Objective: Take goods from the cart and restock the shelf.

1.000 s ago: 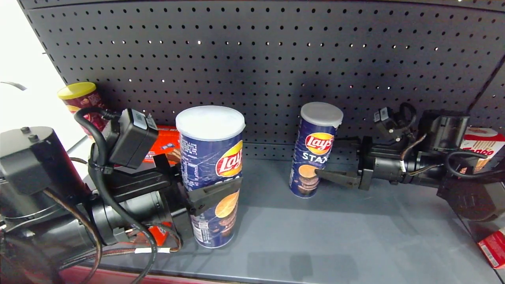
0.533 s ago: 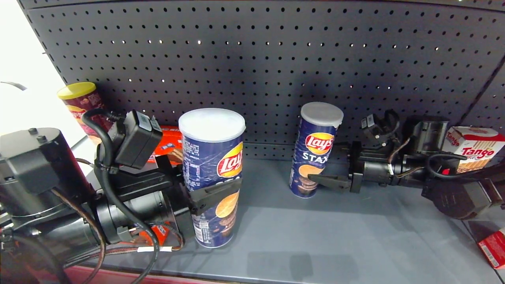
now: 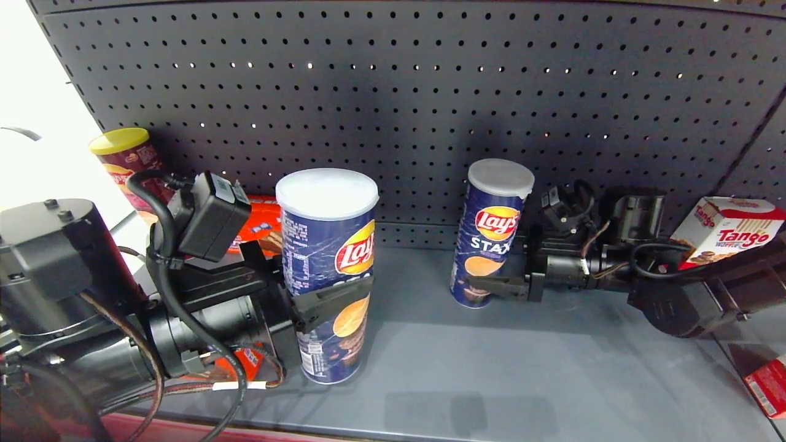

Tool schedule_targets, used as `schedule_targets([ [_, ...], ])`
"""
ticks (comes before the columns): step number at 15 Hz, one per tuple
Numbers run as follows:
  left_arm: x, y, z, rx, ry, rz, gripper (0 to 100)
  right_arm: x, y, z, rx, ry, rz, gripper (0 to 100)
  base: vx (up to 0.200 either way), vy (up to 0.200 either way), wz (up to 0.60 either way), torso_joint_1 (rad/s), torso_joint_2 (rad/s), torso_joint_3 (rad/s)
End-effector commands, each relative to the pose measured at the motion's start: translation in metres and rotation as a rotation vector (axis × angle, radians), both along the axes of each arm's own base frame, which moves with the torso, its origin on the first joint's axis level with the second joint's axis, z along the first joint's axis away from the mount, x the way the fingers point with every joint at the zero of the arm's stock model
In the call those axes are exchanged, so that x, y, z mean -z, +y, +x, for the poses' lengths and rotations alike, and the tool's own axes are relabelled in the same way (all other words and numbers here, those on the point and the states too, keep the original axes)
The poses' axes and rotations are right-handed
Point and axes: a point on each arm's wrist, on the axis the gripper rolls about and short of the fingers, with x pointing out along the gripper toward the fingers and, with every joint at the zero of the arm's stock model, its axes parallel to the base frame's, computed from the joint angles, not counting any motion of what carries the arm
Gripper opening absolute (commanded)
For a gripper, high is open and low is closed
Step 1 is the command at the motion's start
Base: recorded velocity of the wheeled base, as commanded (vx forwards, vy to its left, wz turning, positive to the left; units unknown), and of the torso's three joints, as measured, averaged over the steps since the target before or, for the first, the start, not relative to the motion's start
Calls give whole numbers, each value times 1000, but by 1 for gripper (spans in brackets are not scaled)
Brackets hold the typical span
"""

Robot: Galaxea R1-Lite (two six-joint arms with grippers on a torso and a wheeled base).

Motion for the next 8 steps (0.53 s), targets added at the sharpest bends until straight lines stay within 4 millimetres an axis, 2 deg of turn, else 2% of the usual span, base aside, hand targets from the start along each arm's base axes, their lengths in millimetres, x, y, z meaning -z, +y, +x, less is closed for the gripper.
schedule_targets([
  [1,1,0,0,0,3,1,0,7,7,8,-11,7,-2,100,0,0,0,0,0,0],
  [2,1,0,0,0,4,2,0,8,10,11,-29,1,1,100,0,0,0,0,0,0],
  [3,1,0,0,-1,4,2,0,9,12,13,-49,-2,6,0,0,0,0,0,0,0],
  [8,1,4,1,-18,1,2,0,0,9,4,-46,-12,11,0,0,0,0,0,0,0],
])
